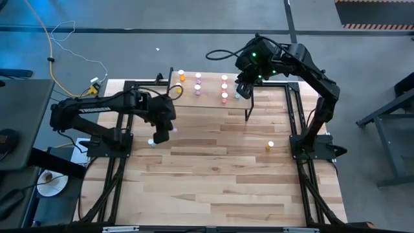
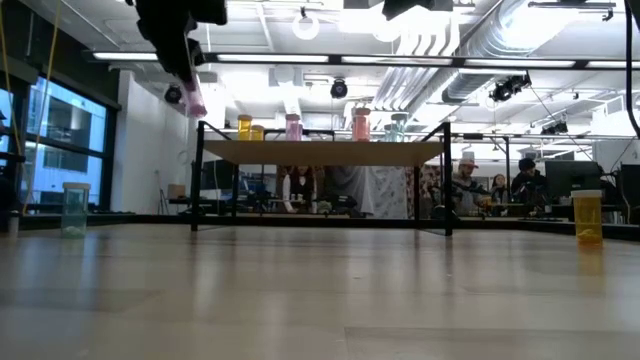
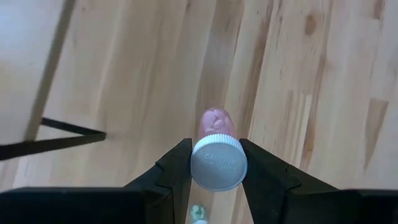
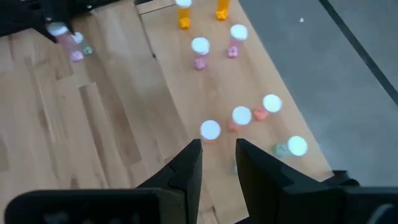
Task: Pick and place medicine bottles onto shelf by color
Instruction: Put the purple pill bottle on the shelf aligned with the other purple pill bottles
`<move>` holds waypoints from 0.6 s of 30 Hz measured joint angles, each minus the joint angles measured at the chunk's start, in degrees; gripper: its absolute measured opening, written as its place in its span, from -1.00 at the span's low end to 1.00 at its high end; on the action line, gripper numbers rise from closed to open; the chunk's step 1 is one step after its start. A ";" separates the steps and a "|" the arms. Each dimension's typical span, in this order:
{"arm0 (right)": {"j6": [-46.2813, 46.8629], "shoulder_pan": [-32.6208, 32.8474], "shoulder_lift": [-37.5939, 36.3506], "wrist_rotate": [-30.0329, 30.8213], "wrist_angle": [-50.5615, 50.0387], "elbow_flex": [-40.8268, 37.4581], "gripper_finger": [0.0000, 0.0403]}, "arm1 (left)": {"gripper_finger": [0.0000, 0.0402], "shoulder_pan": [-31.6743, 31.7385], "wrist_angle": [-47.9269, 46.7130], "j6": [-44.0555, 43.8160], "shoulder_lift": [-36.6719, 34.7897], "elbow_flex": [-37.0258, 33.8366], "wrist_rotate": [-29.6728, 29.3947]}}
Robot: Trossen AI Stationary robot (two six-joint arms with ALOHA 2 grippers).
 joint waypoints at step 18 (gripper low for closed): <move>5.57 8.40 0.00 2.40 0.05 0.00 -0.56 | -0.45 -8.50 2.11 -0.47 10.28 -0.02 -0.15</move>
